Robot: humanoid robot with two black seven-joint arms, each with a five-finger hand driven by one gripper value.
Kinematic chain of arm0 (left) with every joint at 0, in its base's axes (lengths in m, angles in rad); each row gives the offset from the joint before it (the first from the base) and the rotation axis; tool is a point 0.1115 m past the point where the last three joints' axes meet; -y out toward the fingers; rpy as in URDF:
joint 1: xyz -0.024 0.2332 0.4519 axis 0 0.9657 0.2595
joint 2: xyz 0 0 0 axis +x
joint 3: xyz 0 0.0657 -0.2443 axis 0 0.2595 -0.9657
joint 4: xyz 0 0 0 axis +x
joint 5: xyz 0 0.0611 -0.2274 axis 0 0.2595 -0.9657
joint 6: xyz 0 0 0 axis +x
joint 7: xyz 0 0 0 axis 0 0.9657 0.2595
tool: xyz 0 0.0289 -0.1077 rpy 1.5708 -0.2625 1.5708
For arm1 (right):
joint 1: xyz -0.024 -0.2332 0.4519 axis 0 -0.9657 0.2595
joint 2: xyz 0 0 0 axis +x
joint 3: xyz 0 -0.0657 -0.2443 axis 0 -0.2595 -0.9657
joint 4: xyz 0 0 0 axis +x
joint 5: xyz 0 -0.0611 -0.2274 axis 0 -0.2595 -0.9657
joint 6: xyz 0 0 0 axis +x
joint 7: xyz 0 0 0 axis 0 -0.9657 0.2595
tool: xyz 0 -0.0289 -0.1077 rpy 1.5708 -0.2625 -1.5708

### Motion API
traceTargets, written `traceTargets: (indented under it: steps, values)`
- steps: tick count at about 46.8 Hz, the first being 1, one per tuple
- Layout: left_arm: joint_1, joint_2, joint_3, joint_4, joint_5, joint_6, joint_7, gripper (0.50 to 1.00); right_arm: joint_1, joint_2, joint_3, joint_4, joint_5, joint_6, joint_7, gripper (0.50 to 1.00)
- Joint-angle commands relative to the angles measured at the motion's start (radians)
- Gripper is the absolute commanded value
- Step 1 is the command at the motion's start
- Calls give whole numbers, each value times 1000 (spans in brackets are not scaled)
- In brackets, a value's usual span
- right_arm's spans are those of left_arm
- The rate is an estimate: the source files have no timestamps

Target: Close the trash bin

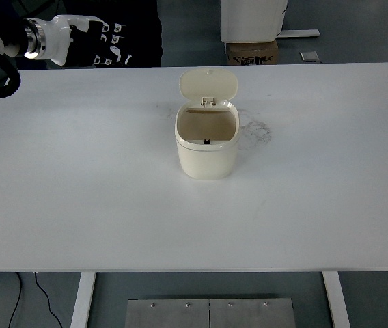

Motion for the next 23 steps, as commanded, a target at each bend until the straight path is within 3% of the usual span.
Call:
traceTargets:
  steps: [1,23]
  values:
    - [-10,-14,-1,0,64,-19,-1,1000,0,0,0,0,0,0,0,991]
    - [-70,-85,-4,11,240,-66,15,1000,0,0,0,0,0,0,0,991]
